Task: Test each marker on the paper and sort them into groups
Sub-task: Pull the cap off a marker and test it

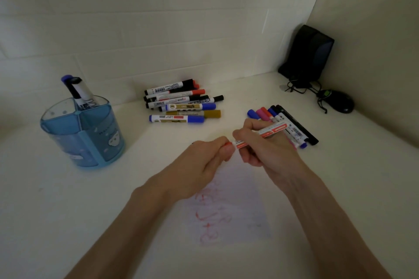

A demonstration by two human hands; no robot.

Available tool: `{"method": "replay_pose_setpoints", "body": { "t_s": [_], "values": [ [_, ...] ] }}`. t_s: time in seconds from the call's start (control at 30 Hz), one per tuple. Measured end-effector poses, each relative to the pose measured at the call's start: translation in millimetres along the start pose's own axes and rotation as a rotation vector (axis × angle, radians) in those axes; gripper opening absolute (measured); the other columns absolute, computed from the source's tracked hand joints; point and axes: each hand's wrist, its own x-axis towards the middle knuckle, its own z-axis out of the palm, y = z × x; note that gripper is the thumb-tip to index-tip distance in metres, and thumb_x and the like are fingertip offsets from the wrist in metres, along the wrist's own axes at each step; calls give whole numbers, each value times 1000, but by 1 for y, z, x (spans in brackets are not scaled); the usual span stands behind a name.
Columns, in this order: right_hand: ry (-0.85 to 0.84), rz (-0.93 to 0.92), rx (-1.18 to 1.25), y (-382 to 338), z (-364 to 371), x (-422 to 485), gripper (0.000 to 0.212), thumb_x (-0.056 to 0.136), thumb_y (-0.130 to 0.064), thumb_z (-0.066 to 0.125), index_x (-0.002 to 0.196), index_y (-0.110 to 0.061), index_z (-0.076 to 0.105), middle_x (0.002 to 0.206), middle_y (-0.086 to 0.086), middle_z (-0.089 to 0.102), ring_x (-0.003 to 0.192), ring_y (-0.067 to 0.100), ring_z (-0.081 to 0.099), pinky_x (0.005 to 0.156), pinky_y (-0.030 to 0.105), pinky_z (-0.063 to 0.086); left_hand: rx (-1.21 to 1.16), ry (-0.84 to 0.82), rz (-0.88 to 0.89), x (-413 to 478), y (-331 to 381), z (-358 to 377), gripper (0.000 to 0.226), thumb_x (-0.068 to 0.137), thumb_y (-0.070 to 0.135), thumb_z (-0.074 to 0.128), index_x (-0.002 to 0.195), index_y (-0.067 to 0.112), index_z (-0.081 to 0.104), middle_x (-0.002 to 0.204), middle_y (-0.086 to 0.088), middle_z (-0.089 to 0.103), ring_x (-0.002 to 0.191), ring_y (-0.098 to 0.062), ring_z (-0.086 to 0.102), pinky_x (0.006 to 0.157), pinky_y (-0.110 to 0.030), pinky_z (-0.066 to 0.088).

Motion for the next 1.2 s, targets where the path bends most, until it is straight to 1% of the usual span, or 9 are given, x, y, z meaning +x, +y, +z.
{"method": "replay_pose_setpoints", "body": {
  "t_s": [0.23,0.33,0.43,0.5,0.57,0.73,1.0,1.1,1.2],
  "values": [
    [22,-37,-25,-2,0,3,35,88,-15,71,56,-22,56,50,3,53,44,13,40,45,22,32,-361,-131,-89,3,-3,-6,35,107,44,34,75,43,49,66,15,46,59,-3,42,59,-16,40],
    [194,3,40,5,12,6,31,90,-26,78,64,-22,62,61,-1,57,55,10,48,58,25,42,-126,20,-116,5,-7,1,19,99,53,39,91,41,51,69,15,56,60,-3,50,59,-14,42],
    [204,151,577,9,23,6,26,92,-38,77,72,-24,69,77,-2,65,76,13,64,76,30,55,176,61,-126,4,-15,10,38,94,64,30,105,34,49,77,11,60,67,-9,56,60,-20,44],
    [142,213,965,11,23,8,36,92,-38,78,67,-23,56,65,-4,51,61,10,55,64,26,51,383,80,-78,1,-18,14,49,95,64,26,113,26,52,84,9,64,61,-7,49,61,-22,37],
    [174,239,1059,12,22,9,53,91,-30,79,59,-26,37,54,-8,27,47,8,29,50,22,35,516,90,3,-1,-17,17,54,98,62,23,115,21,55,87,3,68,62,-11,51,62,-25,34],
    [262,234,1023,8,18,8,56,89,-10,68,51,-25,30,43,-8,18,37,8,13,39,23,20,608,-42,38,1,-2,24,66,94,59,0,124,19,44,93,1,67,72,-19,60,67,-33,44],
    [205,101,891,-2,11,4,57,88,-5,67,53,-26,26,45,-8,17,39,10,13,40,24,21,-114,-32,-9,4,2,27,32,105,49,29,86,30,45,67,11,43,61,-9,43,64,-15,33],
    [65,20,888,0,15,7,35,91,-14,74,65,-20,50,57,-4,43,51,10,42,56,23,42,-107,67,-20,5,-3,23,27,105,47,32,86,33,45,66,11,46,59,-7,45,61,-14,34],
    [203,-116,182,10,19,8,11,90,-34,79,95,-27,73,95,-8,75,93,9,72,79,18,57,-41,178,-86,6,-11,13,20,102,50,33,92,37,44,72,13,53,63,-3,53,60,-13,36]
  ]
}}
